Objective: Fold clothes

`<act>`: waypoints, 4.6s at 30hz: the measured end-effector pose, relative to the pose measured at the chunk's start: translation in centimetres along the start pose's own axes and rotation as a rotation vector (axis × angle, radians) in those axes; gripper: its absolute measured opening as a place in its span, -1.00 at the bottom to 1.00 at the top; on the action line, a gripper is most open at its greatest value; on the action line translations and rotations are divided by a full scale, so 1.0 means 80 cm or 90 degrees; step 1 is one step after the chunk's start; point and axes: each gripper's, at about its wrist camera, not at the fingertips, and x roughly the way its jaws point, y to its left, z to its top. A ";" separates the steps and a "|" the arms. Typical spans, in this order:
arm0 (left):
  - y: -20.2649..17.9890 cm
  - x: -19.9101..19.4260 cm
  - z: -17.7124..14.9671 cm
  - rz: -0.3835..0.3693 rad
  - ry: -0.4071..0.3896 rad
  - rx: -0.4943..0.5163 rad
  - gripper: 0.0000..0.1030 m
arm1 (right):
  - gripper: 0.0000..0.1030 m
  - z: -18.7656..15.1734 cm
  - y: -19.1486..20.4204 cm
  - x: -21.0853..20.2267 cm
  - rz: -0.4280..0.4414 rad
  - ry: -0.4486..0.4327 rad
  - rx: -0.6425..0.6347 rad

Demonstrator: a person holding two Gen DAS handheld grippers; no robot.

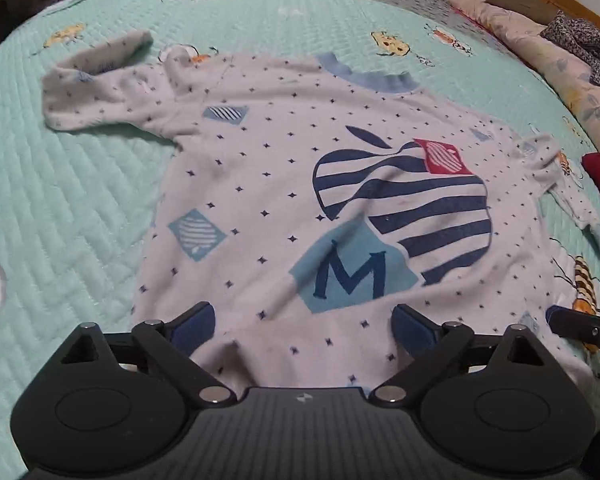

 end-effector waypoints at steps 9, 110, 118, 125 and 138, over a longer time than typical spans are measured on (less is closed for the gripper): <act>0.046 -0.082 -0.023 0.010 -0.077 -0.036 0.89 | 0.36 -0.004 -0.027 -0.076 -0.036 -0.107 -0.014; -0.051 -0.020 -0.022 0.084 -0.034 0.103 0.98 | 0.32 -0.050 0.041 0.009 -0.040 0.032 -0.107; -0.022 -0.008 -0.020 0.071 0.008 0.078 0.86 | 0.34 -0.043 0.051 0.014 -0.064 0.064 -0.121; -0.028 -0.031 0.031 0.060 -0.061 0.088 0.98 | 0.35 -0.010 0.059 -0.003 -0.021 0.048 -0.057; 0.024 0.044 0.120 0.065 -0.011 0.003 0.90 | 0.35 0.104 0.082 0.054 -0.136 -0.143 -0.224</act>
